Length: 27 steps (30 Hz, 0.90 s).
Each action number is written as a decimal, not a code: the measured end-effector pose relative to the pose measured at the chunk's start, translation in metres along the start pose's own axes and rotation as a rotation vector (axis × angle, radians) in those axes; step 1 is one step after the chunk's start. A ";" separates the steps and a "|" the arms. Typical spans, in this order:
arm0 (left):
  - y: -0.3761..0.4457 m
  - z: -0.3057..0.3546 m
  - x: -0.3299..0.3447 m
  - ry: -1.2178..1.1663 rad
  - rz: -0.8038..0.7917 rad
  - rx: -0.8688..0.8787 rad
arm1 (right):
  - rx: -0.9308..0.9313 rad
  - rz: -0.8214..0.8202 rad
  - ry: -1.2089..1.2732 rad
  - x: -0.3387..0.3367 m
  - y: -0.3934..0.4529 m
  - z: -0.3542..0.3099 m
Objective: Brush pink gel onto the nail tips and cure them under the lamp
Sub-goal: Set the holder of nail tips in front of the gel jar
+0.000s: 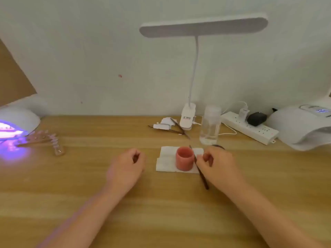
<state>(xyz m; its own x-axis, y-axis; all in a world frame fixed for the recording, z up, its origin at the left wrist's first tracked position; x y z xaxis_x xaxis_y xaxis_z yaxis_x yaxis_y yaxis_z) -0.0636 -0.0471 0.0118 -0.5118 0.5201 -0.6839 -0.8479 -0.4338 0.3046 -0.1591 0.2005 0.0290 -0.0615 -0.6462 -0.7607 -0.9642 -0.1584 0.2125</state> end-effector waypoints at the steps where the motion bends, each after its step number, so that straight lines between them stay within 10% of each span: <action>1: 0.000 0.000 0.001 -0.003 0.010 0.015 | -0.013 0.022 0.011 -0.003 0.001 -0.004; 12: 0.025 -0.050 -0.054 -0.198 0.321 -0.061 | -0.186 0.191 -0.001 -0.012 -0.016 -0.041; 15: 0.030 -0.092 -0.116 0.096 0.516 -0.175 | -0.140 0.185 0.002 -0.015 -0.018 -0.029; 20: 0.032 -0.171 -0.125 0.317 0.268 -0.533 | -0.178 0.209 -0.082 -0.012 -0.018 -0.016; 27: 0.050 -0.184 -0.142 0.495 0.348 -0.485 | -0.149 0.189 -0.079 -0.007 -0.010 -0.007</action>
<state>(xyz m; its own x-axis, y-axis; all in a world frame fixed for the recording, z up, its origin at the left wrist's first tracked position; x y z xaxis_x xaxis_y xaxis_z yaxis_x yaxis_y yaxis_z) -0.0083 -0.2777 0.0020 -0.5197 -0.0447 -0.8532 -0.4361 -0.8448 0.3099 -0.1474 0.2017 0.0362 -0.2622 -0.6154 -0.7433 -0.8855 -0.1526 0.4388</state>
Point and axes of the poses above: each hand's wrist, its own y-axis towards the middle knuckle, its own x-axis out of the palm, z = x × y, the point moved 8 cm from there along y, towards the middle knuckle, and after that the axes turned 13 degrees about x, right-handed, at the moved point
